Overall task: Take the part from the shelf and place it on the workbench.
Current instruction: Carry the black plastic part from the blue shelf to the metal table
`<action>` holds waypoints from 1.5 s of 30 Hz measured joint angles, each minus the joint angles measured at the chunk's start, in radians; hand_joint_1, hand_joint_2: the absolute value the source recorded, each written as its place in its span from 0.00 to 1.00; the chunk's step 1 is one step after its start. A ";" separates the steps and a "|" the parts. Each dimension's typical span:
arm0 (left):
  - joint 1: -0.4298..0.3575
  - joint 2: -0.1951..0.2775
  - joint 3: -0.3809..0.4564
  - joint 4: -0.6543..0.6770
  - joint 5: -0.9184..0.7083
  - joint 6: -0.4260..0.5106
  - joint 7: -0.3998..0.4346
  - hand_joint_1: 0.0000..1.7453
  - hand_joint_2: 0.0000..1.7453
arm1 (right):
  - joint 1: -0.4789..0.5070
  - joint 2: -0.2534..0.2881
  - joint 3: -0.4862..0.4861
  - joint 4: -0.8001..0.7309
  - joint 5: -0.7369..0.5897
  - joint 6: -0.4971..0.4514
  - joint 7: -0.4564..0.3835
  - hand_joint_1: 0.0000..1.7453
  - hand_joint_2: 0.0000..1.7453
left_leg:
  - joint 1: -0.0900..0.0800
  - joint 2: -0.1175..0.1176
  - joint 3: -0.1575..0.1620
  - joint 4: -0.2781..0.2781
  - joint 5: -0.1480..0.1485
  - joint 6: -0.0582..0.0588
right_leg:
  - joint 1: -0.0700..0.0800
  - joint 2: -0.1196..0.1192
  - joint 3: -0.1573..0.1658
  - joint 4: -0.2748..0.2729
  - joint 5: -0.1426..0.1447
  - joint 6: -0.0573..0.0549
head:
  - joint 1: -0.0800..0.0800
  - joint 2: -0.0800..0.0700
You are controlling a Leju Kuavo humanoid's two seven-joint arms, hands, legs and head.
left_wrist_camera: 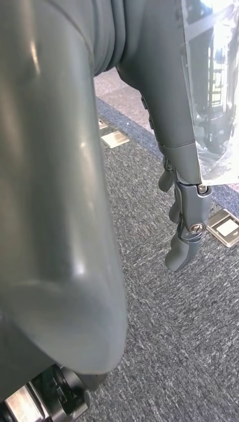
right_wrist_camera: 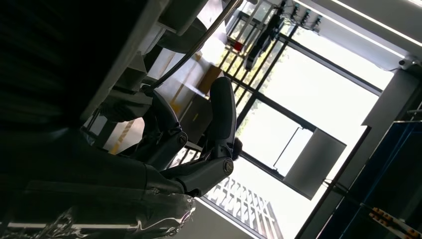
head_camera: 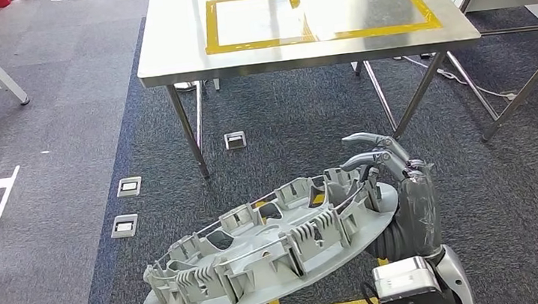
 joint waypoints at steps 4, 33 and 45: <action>0.000 0.000 0.000 0.000 0.000 0.002 -0.005 0.00 1.00 | 0.000 0.000 0.000 0.000 0.000 0.003 0.000 1.00 1.00 | 0.001 0.000 0.000 0.000 0.000 0.000 | 0.001 0.000 0.000 0.001 -0.001 0.000 | 0.000 0.000; 0.001 0.000 0.003 0.001 0.013 -0.015 0.002 0.00 1.00 | 0.002 0.005 0.000 0.006 -0.002 0.012 -0.007 1.00 1.00 | 0.025 -0.012 0.054 -0.009 -0.047 -0.040 | -0.018 0.030 -0.043 0.034 0.008 -0.008 | 0.014 0.000; 0.004 0.005 0.006 0.003 0.013 -0.015 0.002 0.00 1.00 | 0.003 0.008 0.001 0.007 -0.002 0.011 -0.008 1.00 1.00 | -0.013 -0.001 -0.039 0.065 0.032 0.022 | 0.010 0.024 0.045 0.026 -0.059 -0.034 | -0.015 0.000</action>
